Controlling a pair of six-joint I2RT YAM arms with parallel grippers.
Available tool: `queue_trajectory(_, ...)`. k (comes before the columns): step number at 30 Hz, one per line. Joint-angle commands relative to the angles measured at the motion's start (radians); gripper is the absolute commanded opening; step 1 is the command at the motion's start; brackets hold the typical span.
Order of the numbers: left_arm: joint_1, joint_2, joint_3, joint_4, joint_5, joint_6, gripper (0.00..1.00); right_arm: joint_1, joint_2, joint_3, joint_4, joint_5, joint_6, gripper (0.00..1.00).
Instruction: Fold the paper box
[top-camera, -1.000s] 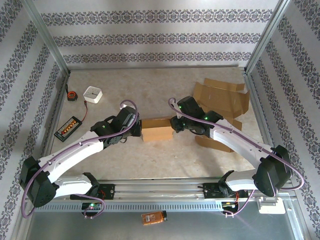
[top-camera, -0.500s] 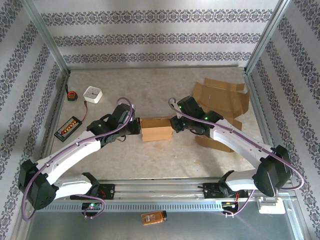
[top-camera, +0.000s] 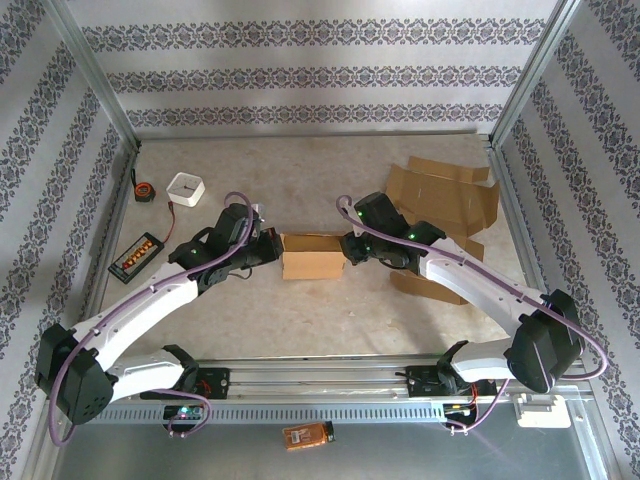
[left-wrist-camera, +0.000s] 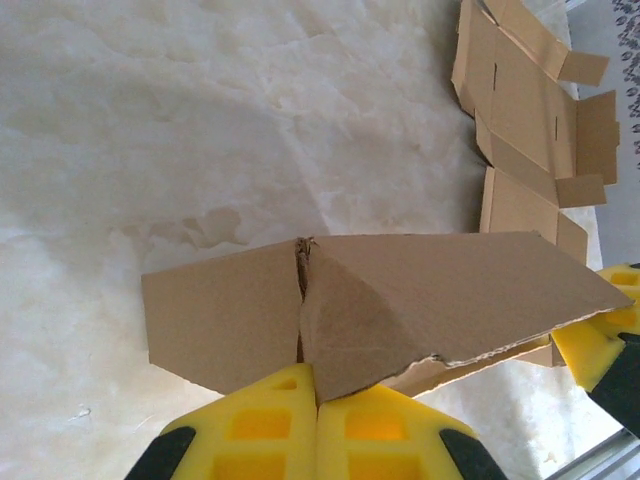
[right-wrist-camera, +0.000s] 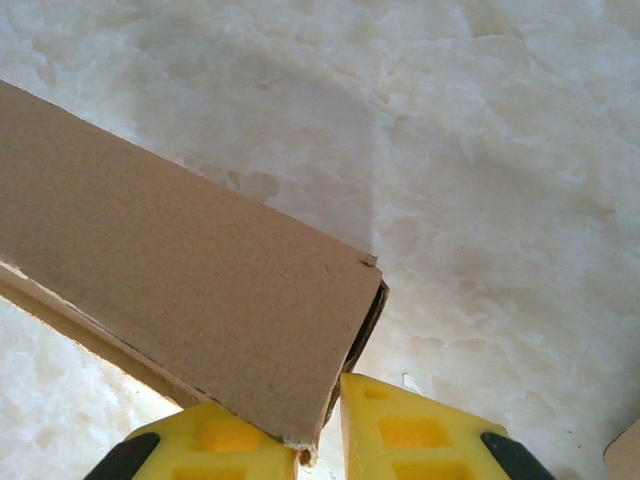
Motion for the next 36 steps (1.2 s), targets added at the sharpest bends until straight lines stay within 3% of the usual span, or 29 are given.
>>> queue_trajectory(1,0.022,-0.009,-0.015,0.076,0.049,-0.049,0.0,0.006,0.027,-0.012,-0.106,0.036,-0.005,0.19)
queue_trajectory(14,0.038,0.045,-0.025,0.227,0.233,-0.143,0.03,0.014,0.042,-0.002,-0.107,0.034,-0.004,0.19)
queue_trajectory(22,0.037,0.025,0.021,0.007,0.083,-0.031,0.03,0.017,0.043,-0.007,-0.109,0.041,-0.011,0.19)
queue_trajectory(36,0.036,0.025,0.012,-0.101,-0.052,0.078,0.02,0.022,0.053,-0.01,-0.113,0.044,-0.012,0.16)
